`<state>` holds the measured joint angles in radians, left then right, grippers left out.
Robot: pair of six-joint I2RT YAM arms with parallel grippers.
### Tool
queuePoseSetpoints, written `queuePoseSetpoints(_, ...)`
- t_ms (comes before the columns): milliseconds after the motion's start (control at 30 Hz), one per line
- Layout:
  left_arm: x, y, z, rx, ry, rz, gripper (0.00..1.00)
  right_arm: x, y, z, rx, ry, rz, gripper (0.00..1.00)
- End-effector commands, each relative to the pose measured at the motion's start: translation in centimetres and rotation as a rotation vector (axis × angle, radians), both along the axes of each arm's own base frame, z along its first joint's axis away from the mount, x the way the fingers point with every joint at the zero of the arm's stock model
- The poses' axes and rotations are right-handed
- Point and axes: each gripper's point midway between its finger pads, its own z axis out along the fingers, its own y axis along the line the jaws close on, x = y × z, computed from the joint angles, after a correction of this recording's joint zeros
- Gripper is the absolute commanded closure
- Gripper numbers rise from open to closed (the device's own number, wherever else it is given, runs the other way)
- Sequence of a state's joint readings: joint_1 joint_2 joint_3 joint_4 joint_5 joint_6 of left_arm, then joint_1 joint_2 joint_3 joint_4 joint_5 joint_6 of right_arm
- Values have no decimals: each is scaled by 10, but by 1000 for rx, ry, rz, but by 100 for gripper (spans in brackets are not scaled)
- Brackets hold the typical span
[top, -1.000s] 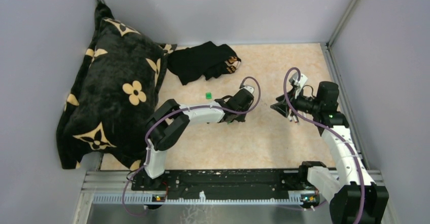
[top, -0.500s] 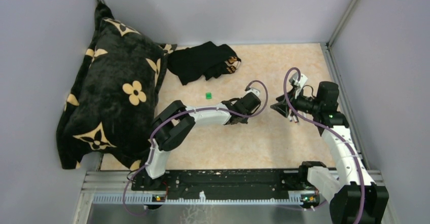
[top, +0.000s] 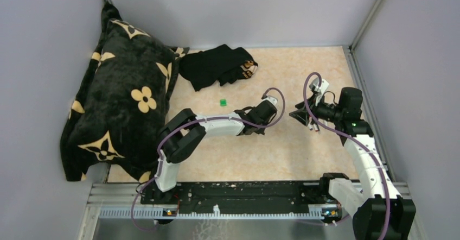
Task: Insert the pens into the pen caps
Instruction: Pick up the pen from the center of the board.
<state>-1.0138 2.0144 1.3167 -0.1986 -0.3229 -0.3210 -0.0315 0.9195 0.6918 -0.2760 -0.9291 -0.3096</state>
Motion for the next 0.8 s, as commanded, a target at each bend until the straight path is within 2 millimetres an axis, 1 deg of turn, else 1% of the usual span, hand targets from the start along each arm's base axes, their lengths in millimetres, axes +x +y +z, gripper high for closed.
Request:
queuePoseSetpoints(0, -17, -6, 27, -123, 18, -23, 100, 2, 0, 16, 7, -57, 16, 53)
queuePoseSetpoints(200, -24, -9, 90, -397, -59, 0, 100, -5, 7, 18, 30, -55, 67, 53)
queuePoseSetpoints(367, -37, -5, 127, -627, -94, 13, 100, -13, 14, 20, 71, -42, 122, 53)
queuePoseSetpoints(467, -43, -5, 145, -754, -99, 20, 100, -20, 21, 22, 122, -18, 162, 53)
queuePoseSetpoints(533, -45, -5, 158, -839, -107, 30, 100, -24, 25, 23, 162, 2, 184, 51)
queuePoseSetpoints(700, -48, -8, 176, -978, -121, 66, 100, -24, 30, 21, 248, 53, 191, 43)
queuePoseSetpoints(767, -48, -11, 184, -1018, -138, 80, 100, -23, 32, 18, 269, 84, 181, 41)
